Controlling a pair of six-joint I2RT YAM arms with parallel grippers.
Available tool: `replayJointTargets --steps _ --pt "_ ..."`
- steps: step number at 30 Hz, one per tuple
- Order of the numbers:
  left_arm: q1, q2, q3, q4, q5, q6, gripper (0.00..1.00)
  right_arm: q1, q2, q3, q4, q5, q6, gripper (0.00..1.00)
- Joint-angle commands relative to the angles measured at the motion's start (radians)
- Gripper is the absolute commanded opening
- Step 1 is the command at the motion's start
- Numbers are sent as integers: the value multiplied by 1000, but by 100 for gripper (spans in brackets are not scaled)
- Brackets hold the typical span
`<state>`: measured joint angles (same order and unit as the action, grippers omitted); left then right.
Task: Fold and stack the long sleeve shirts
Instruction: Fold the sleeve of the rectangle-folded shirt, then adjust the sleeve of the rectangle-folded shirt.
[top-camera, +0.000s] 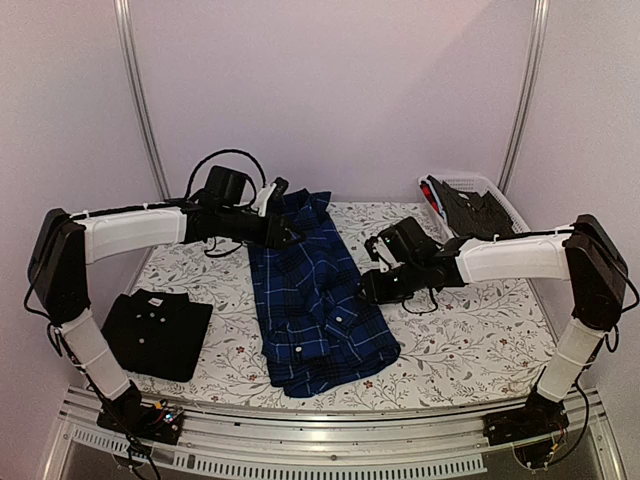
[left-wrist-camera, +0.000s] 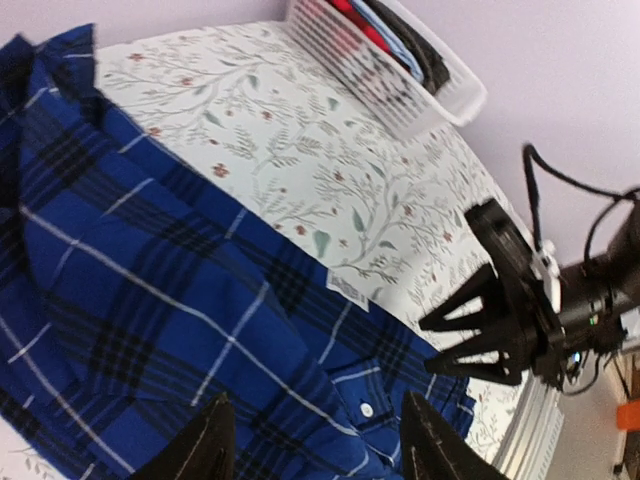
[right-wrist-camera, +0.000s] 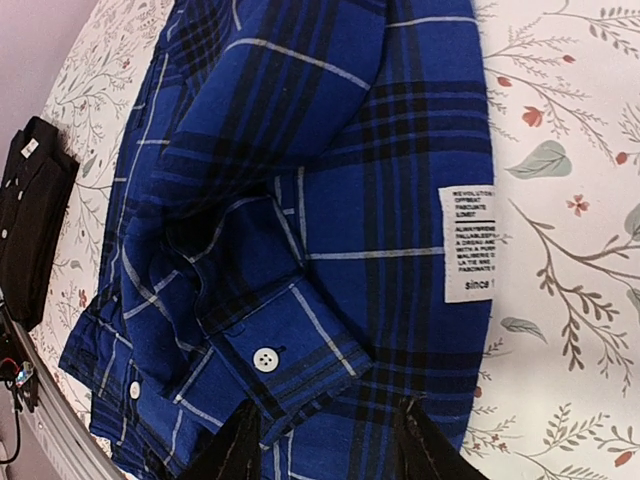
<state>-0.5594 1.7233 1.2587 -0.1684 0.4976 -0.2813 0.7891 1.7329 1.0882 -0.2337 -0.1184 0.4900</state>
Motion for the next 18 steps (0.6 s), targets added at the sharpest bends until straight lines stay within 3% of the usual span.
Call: replayJointTargets --steps 1,8,18 --pt "90 -11 -68 47 -136 -156 55 29 73 67 -13 -35 -50 43" --pt "149 3 -118 70 -113 -223 54 30 186 126 -25 -39 -69 41" --pt "156 57 -142 121 -79 -278 53 63 258 187 -104 108 -62 45"
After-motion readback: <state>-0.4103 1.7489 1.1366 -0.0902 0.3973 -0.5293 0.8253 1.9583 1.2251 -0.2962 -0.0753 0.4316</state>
